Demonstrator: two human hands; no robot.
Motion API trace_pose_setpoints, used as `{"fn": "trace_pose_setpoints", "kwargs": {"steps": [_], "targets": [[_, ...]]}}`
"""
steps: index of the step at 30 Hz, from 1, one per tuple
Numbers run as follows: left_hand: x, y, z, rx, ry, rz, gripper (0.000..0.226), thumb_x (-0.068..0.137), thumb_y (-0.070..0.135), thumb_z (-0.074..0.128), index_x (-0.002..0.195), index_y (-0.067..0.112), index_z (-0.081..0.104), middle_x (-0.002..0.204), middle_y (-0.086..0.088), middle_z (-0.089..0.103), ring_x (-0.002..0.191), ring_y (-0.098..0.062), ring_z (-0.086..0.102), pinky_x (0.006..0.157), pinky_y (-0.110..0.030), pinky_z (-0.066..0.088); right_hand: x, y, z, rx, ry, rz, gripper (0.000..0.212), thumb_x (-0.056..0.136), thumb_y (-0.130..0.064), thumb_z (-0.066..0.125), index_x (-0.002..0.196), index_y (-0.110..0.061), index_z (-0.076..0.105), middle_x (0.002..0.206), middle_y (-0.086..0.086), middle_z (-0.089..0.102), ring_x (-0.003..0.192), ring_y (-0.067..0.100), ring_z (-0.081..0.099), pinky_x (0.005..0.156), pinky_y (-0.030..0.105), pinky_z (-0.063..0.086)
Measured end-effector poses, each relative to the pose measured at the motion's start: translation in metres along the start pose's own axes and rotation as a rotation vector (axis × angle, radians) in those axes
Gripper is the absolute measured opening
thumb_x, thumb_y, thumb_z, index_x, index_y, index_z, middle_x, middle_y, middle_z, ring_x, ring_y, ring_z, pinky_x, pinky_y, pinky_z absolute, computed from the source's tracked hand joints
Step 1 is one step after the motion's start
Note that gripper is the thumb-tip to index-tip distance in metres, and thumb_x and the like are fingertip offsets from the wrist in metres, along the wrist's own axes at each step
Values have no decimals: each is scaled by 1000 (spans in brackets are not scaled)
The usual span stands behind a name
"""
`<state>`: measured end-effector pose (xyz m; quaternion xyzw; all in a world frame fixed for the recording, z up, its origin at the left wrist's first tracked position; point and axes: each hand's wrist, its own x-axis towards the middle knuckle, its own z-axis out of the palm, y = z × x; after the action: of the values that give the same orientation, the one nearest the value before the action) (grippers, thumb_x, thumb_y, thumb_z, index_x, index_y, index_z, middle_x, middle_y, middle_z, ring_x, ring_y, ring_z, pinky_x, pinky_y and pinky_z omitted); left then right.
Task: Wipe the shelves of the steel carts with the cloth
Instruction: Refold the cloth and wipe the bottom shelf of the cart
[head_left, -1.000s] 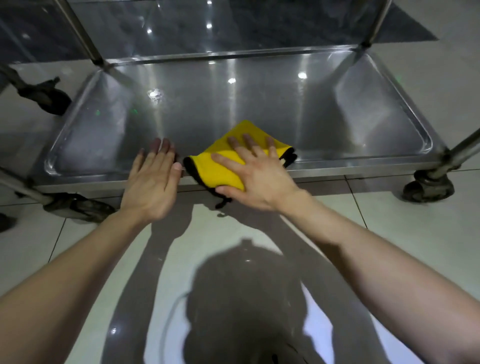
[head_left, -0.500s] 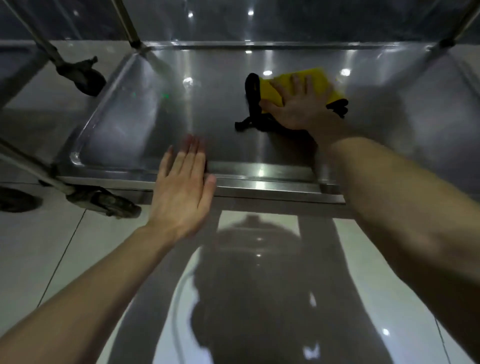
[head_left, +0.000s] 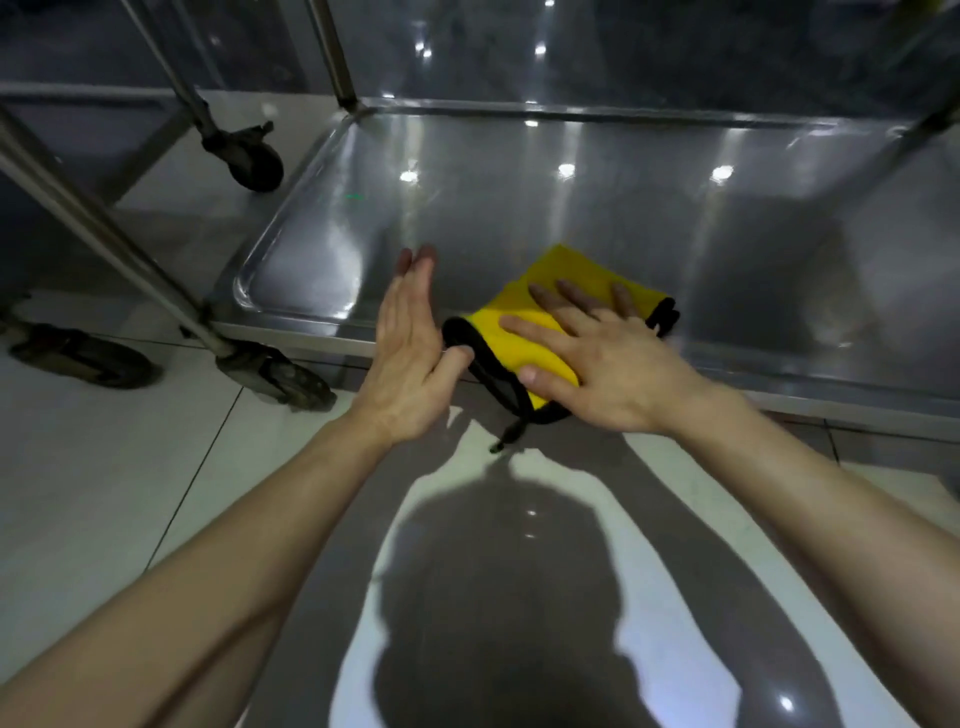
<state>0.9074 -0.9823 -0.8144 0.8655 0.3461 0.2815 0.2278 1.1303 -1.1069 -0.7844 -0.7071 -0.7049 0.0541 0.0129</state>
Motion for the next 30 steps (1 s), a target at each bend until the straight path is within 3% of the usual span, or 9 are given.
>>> {"fn": "trace_pose_setpoints", "kwargs": {"steps": [4,9,12,15,17,19,22,27,30], "targets": [[-22,-22,-33,-17,440,-113,55,98,25,59,144,-2,46,136,-15,47,128,-36,48,115,-47,39,-33,-19,24,-246,138,39,75,106,-67,41,171,-43,14,178,8,23,162,37,24,122,68,24],[-31,-72,-89,-45,788,-478,56,94,19,63,139,-10,46,138,-27,44,130,-46,44,119,-53,34,3,-58,28,-242,173,74,78,105,-63,49,171,-42,13,176,12,25,161,43,24,120,70,26],[-23,-91,-123,-211,731,-540,79,99,28,58,165,2,23,166,-17,33,153,-30,37,130,-42,27,38,-93,31,-227,173,49,81,104,-64,50,171,-43,10,176,13,23,160,44,23,120,73,24],[-12,-108,-148,-308,644,-511,74,109,38,47,173,19,13,172,0,37,151,-7,43,125,-32,34,83,-134,33,-250,166,16,82,105,-63,47,171,-41,2,176,17,19,160,48,21,119,75,24],[-2,-122,-164,-248,610,-448,55,112,41,41,161,16,39,157,-5,53,142,-14,51,121,-36,41,112,-161,36,-276,152,12,80,108,-58,43,171,-37,-2,176,21,16,159,52,19,119,77,24],[8,-136,-178,-217,569,-430,42,113,47,37,127,14,57,124,-8,62,114,-18,58,107,-43,48,137,-184,39,-291,141,-2,77,110,-57,39,171,-33,-1,175,25,15,158,55,18,118,78,23],[15,-152,-187,-195,499,-472,36,115,50,33,110,19,51,110,-6,54,99,-17,51,95,-40,48,174,-205,34,-201,110,-34,78,106,-70,34,171,-37,7,177,24,13,159,55,15,120,80,15],[19,-160,-176,-109,538,-416,30,118,41,31,109,18,48,110,-6,52,99,-16,49,77,-11,36,256,-198,13,123,-88,-59,90,83,-100,17,164,-61,5,181,2,-9,165,36,-15,123,71,-17],[19,-168,-175,-107,553,-369,28,118,40,31,108,18,47,109,-6,52,98,-17,50,81,-21,40,304,-170,7,105,-68,-27,92,81,-101,12,164,-62,3,181,-4,-9,166,30,-14,125,68,-15]]}}
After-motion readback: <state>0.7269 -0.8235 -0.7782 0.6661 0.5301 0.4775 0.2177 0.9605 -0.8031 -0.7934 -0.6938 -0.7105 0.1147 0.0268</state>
